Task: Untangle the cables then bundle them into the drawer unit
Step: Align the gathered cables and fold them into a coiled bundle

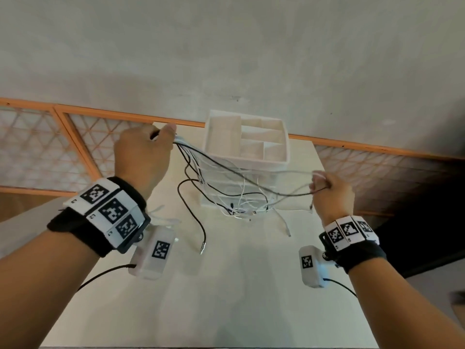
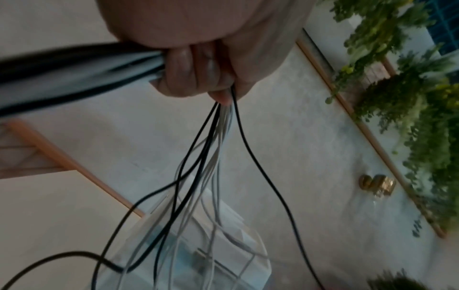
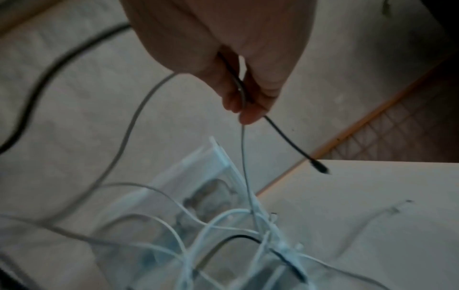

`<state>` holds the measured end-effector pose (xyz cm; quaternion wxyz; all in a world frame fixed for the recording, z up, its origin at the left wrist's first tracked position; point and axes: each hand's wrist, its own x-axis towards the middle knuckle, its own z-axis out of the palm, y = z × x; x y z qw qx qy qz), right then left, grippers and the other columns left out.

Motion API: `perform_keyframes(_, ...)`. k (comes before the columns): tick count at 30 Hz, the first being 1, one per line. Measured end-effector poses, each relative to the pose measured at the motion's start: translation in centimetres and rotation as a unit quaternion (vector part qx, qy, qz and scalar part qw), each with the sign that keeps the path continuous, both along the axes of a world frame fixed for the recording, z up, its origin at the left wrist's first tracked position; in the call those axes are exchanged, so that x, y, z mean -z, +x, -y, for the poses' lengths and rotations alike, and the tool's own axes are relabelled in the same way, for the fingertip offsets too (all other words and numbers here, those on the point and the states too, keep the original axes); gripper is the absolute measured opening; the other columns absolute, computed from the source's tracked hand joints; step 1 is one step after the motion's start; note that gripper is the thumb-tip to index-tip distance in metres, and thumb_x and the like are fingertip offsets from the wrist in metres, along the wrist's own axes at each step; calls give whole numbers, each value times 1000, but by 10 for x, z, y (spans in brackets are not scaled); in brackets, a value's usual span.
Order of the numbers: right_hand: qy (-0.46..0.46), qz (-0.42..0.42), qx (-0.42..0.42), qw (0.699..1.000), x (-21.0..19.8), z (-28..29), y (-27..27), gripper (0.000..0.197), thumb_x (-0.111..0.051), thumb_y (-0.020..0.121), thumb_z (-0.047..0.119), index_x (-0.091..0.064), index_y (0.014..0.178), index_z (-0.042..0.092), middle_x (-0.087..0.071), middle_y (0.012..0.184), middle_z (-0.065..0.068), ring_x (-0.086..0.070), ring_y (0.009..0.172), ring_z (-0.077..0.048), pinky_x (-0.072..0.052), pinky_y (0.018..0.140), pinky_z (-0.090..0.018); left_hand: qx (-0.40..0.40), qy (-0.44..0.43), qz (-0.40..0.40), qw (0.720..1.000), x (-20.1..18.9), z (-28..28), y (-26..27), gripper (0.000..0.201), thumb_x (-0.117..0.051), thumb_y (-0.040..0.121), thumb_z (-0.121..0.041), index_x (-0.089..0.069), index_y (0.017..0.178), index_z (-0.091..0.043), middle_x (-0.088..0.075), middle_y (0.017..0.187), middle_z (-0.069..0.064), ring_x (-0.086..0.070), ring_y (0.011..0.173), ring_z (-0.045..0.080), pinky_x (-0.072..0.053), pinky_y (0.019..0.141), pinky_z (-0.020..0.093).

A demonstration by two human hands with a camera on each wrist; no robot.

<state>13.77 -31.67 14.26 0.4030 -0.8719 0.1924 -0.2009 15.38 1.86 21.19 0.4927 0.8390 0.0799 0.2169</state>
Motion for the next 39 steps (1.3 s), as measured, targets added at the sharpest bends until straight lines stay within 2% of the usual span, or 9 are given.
perform_keyframes(4, 198, 203, -100, 954, -28, -21, 10, 32, -42, 98, 24, -62, 121, 31, -64, 102, -4, -63, 83, -24, -57, 79, -39, 58, 108, -81, 989, 14, 12, -2, 56, -53, 96, -45, -66, 78, 7, -52, 59, 13, -49, 58, 30, -33, 54, 32)
perform_keyframes(9, 376, 120, -159, 905, -52, -31, 17, 38, -37, 102, 48, -56, 130, 31, -61, 112, -17, -65, 84, -27, -54, 82, -38, 102, 202, -137, 964, 31, 25, -4, 53, -49, 98, -45, -62, 70, -1, -59, 62, 10, -52, 59, 24, -31, 49, 29)
perform_keyframes(12, 179, 237, -189, 936, -62, -42, 11, 40, -43, 100, 39, -54, 133, 20, -64, 109, -9, -67, 94, -16, -51, 88, -31, 117, 254, -163, 946, 44, 28, -3, 52, -47, 98, -47, -49, 59, -12, -52, 62, 6, -48, 62, 25, -30, 53, 31)
perform_keyframes(14, -52, 329, -189, 924, -62, -40, 3, 37, -40, 106, 32, -53, 136, 15, -58, 121, -13, -61, 114, -22, -48, 98, -35, 111, 254, -197, 940, 54, 24, -2, 51, -47, 97, -47, -50, 59, -13, -52, 64, 6, -51, 67, 29, -34, 57, 30)
perform_keyframes(16, -127, 346, -151, 917, -60, -33, -2, 37, -42, 106, 29, -56, 135, 10, -55, 122, -17, -57, 117, -25, -46, 101, -33, 96, 238, -211, 943, 59, 18, -2, 50, -48, 97, -46, -52, 61, -12, -53, 64, 6, -53, 71, 31, -36, 59, 31)
perform_keyframes(22, -114, 229, -119, 959, -19, -13, -11, 46, -40, 103, 45, -64, 126, 14, -59, 116, -16, -52, 110, -11, -37, 95, -8, 37, 128, -133, 982, 37, 4, 4, 57, -51, 96, -45, -67, 76, 6, -63, 68, 21, -60, 70, 36, -36, 59, 33)
perform_keyframes(29, 48, 49, -137, 988, 7, -1, 5, 47, -38, 90, 62, -68, 96, 26, -68, 100, 10, -61, 107, -13, -48, 102, -46, 52, 17, -41, 998, 5, 13, 4, 48, -58, 95, -42, -68, 72, -2, -39, 46, -2, -35, 42, 14, -25, 49, 30)
perform_keyframes(33, 194, 104, -213, 952, -19, -32, 6, 41, -46, 91, 55, -68, 97, 21, -68, 89, 1, -64, 87, -19, -51, 84, -33, 130, 159, -135, 969, 18, 27, 2, 52, -50, 98, -46, -69, 77, -2, -52, 55, 4, -43, 46, 17, -27, 45, 27)
perform_keyframes(39, -119, 341, -62, 931, -47, -11, 8, 33, -42, 104, 46, -66, 106, 25, -57, 109, -17, -58, 102, -20, -45, 90, -20, 80, 218, -231, 945, 64, 18, 10, 56, -49, 97, -44, -46, 54, -9, -47, 57, 7, -52, 72, 33, -35, 61, 32)
